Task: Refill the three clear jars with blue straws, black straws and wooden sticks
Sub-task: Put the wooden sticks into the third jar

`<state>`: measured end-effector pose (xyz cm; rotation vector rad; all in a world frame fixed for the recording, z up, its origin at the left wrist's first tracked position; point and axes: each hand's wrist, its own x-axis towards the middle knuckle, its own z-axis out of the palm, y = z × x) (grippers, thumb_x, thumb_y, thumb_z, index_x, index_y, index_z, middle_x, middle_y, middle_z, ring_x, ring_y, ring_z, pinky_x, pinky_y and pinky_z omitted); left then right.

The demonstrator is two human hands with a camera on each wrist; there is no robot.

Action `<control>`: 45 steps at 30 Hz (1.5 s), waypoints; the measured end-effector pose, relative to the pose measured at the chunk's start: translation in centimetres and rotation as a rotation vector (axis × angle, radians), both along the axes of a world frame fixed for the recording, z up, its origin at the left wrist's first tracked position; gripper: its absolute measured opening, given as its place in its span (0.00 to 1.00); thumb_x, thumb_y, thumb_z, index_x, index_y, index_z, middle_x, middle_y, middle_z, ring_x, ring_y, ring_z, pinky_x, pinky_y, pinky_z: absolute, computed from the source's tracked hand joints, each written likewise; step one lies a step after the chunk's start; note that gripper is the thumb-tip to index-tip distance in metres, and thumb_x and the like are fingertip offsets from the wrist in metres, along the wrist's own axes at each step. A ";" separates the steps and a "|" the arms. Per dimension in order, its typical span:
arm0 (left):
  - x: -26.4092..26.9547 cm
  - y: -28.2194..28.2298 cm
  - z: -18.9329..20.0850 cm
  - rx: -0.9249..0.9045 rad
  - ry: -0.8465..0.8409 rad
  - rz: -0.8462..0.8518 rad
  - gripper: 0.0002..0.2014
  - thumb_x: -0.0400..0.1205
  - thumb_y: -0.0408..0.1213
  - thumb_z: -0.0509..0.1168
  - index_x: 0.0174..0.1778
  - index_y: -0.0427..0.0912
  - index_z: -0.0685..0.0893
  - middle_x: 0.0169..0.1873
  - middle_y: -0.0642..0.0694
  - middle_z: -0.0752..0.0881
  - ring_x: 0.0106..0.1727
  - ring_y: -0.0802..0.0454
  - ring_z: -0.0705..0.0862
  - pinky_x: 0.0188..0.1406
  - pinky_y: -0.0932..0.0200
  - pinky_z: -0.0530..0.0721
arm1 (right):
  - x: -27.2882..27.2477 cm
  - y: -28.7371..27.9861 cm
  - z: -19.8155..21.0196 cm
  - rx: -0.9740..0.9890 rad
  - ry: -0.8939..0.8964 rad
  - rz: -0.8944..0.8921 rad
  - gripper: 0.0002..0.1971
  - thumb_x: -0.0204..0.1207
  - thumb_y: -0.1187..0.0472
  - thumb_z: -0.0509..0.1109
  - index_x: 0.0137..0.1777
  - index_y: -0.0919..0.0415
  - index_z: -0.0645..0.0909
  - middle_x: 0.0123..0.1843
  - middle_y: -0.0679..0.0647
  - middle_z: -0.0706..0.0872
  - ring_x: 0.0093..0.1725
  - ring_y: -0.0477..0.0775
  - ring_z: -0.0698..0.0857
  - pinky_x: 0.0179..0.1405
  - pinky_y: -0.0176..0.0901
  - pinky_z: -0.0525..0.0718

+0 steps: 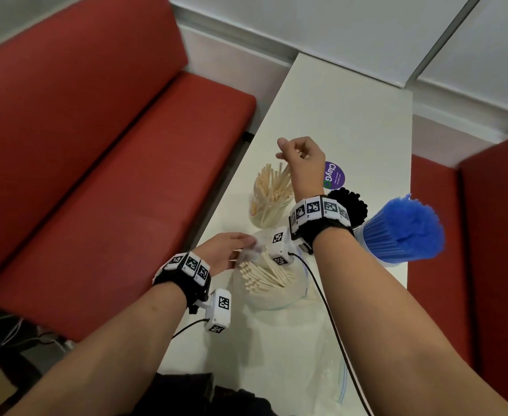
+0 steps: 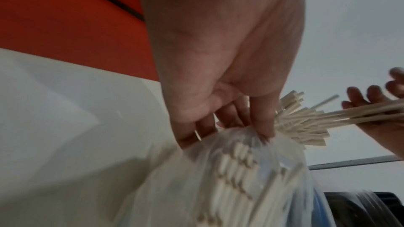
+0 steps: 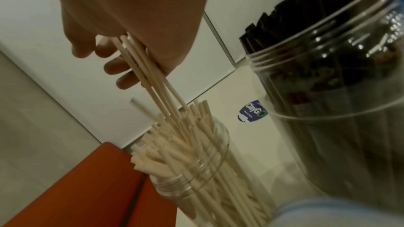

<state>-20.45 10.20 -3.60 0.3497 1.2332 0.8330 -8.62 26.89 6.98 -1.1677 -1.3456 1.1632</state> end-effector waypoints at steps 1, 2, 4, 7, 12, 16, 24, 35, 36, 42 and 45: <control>0.1 0.0 -0.2 -0.011 0.010 0.012 0.08 0.86 0.42 0.68 0.54 0.43 0.88 0.43 0.47 0.91 0.39 0.51 0.87 0.37 0.59 0.86 | 0.1 0.0 0.1 0.037 -0.022 0.002 0.10 0.74 0.55 0.80 0.40 0.55 0.81 0.34 0.42 0.83 0.40 0.53 0.89 0.43 0.40 0.80; 0.1 -0.2 -0.3 -0.044 0.031 0.018 0.10 0.86 0.45 0.68 0.55 0.43 0.87 0.42 0.46 0.90 0.38 0.50 0.86 0.35 0.59 0.86 | 0.2 -0.2 0.2 0.064 -0.045 0.003 0.08 0.74 0.55 0.80 0.43 0.52 0.82 0.35 0.39 0.83 0.40 0.49 0.85 0.44 0.38 0.79; 0.1 -0.6 -0.5 -0.104 0.061 -0.040 0.12 0.85 0.47 0.69 0.58 0.42 0.86 0.44 0.44 0.90 0.39 0.48 0.88 0.34 0.58 0.89 | 0.5 -0.6 0.2 0.090 -0.082 0.015 0.09 0.76 0.56 0.79 0.52 0.48 0.82 0.43 0.40 0.86 0.46 0.44 0.84 0.49 0.38 0.80; 0.2 -0.8 -0.7 -0.041 -0.041 -0.099 0.08 0.86 0.35 0.68 0.57 0.35 0.84 0.46 0.41 0.91 0.42 0.48 0.91 0.40 0.55 0.91 | 1.1 -1.4 -0.2 0.182 -0.215 0.034 0.15 0.83 0.59 0.72 0.68 0.52 0.80 0.65 0.48 0.85 0.66 0.43 0.81 0.67 0.40 0.78; 0.9 -0.7 -0.6 -0.115 -0.051 0.047 0.09 0.88 0.39 0.64 0.53 0.38 0.86 0.48 0.41 0.91 0.43 0.46 0.91 0.41 0.52 0.91 | 1.4 -1.8 -0.7 0.133 -0.669 0.371 0.25 0.90 0.57 0.63 0.84 0.64 0.69 0.84 0.62 0.70 0.85 0.60 0.64 0.83 0.53 0.64; 0.2 -1.4 -1.3 -0.053 -0.054 0.006 0.05 0.86 0.32 0.67 0.54 0.36 0.85 0.49 0.38 0.89 0.44 0.47 0.90 0.48 0.51 0.91 | 1.6 -2.5 -1.1 0.105 -0.738 0.407 0.33 0.86 0.52 0.69 0.87 0.59 0.62 0.86 0.65 0.64 0.87 0.62 0.60 0.86 0.59 0.58; 0.0 -1.7 -0.9 -0.032 -0.037 0.028 0.07 0.85 0.35 0.69 0.57 0.41 0.86 0.51 0.41 0.90 0.46 0.46 0.89 0.45 0.53 0.90 | 2.0 -2.5 -0.3 0.194 -0.697 0.362 0.24 0.89 0.59 0.63 0.84 0.58 0.70 0.86 0.62 0.67 0.87 0.59 0.62 0.87 0.55 0.57; 0.4 -2.2 -0.6 -0.044 -0.027 0.117 0.07 0.87 0.32 0.65 0.56 0.39 0.88 0.51 0.41 0.91 0.43 0.47 0.90 0.42 0.55 0.90 | 2.3 -5.7 -4.2 0.401 -1.393 0.481 0.32 0.93 0.55 0.49 0.90 0.62 0.39 0.92 0.57 0.44 0.91 0.59 0.46 0.88 0.62 0.48; 0.4 -2.2 -0.5 -0.026 -0.045 0.124 0.08 0.87 0.32 0.64 0.58 0.38 0.87 0.52 0.40 0.91 0.45 0.47 0.90 0.44 0.54 0.90 | 2.5 -5.9 -4.4 0.347 -1.386 0.479 0.34 0.92 0.56 0.50 0.90 0.63 0.37 0.92 0.58 0.44 0.91 0.60 0.45 0.88 0.61 0.48; 0.6 -2.4 -0.3 -0.048 0.012 0.063 0.08 0.83 0.26 0.68 0.57 0.33 0.87 0.46 0.40 0.92 0.41 0.48 0.90 0.39 0.58 0.90 | 0.7 -5.5 -3.1 0.566 -1.254 0.223 0.37 0.87 0.48 0.54 0.91 0.51 0.41 0.92 0.57 0.43 0.89 0.70 0.42 0.87 0.70 0.43; 0.8 -2.3 -0.4 -0.036 0.014 0.086 0.07 0.83 0.26 0.68 0.55 0.35 0.88 0.42 0.41 0.92 0.37 0.51 0.91 0.33 0.62 0.88 | -0.2 -5.2 -3.8 0.578 -1.435 0.391 0.37 0.88 0.42 0.51 0.91 0.53 0.41 0.92 0.56 0.43 0.90 0.67 0.41 0.86 0.72 0.41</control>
